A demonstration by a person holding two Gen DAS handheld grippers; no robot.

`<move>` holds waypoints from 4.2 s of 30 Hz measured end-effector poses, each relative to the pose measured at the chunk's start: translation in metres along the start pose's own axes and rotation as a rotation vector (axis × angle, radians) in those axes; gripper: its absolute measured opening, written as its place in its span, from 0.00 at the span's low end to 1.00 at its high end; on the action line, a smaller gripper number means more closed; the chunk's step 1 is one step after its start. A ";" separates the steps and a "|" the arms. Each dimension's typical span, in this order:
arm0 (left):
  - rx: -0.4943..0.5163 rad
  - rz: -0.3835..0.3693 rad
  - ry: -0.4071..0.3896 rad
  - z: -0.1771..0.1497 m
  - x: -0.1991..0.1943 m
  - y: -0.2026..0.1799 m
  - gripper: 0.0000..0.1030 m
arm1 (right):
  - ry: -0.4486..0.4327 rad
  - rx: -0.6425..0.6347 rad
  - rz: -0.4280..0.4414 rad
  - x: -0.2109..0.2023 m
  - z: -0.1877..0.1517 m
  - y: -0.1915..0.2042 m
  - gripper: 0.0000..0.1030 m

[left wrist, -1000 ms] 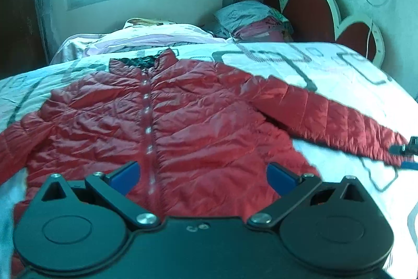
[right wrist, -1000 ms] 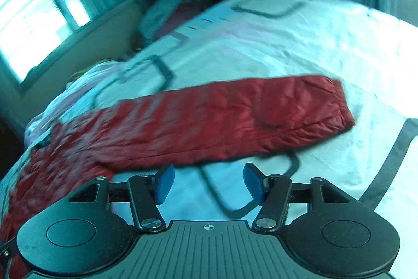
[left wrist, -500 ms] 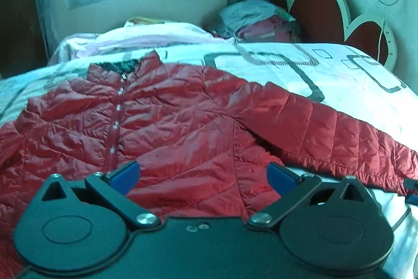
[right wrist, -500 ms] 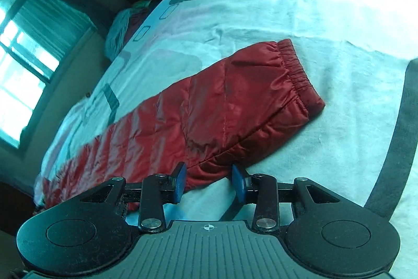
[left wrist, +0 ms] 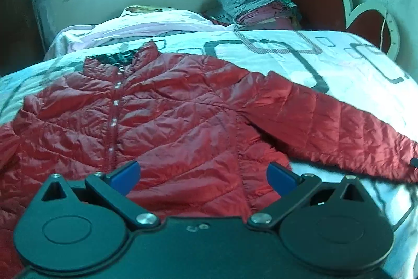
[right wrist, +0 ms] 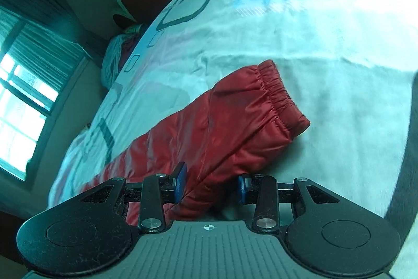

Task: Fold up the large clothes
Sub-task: 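Grasp the sleeve cuff with the right tool and fold it across the jacket body, then release the sleeve on the jacket body and lift the right tool away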

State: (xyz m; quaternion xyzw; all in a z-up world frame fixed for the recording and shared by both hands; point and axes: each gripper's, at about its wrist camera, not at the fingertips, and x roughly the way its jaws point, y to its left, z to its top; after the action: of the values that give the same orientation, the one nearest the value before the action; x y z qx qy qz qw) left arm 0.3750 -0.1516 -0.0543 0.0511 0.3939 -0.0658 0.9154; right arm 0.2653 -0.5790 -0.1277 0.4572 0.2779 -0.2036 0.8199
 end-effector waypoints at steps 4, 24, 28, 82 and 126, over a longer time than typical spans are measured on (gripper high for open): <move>0.032 0.055 0.035 -0.001 0.002 0.015 1.00 | -0.019 -0.147 -0.039 0.007 -0.004 0.026 0.09; -0.207 -0.023 0.014 -0.017 -0.002 0.196 0.79 | 0.077 -0.955 0.300 0.030 -0.218 0.299 0.07; -0.277 -0.065 0.013 -0.026 -0.002 0.235 0.77 | 0.162 -1.042 0.343 0.050 -0.289 0.338 0.07; -0.269 -0.062 0.012 -0.031 0.049 0.271 0.17 | 0.116 -0.899 0.061 0.070 -0.207 0.260 0.14; -0.069 0.075 -0.054 -0.029 0.072 0.225 0.60 | 0.229 -0.942 0.104 0.126 -0.204 0.282 0.14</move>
State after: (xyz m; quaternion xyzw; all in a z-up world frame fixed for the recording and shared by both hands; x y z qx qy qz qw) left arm 0.4392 0.0688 -0.1174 0.0324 0.3688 -0.0194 0.9287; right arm 0.4723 -0.2722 -0.1161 0.0690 0.4053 0.0370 0.9108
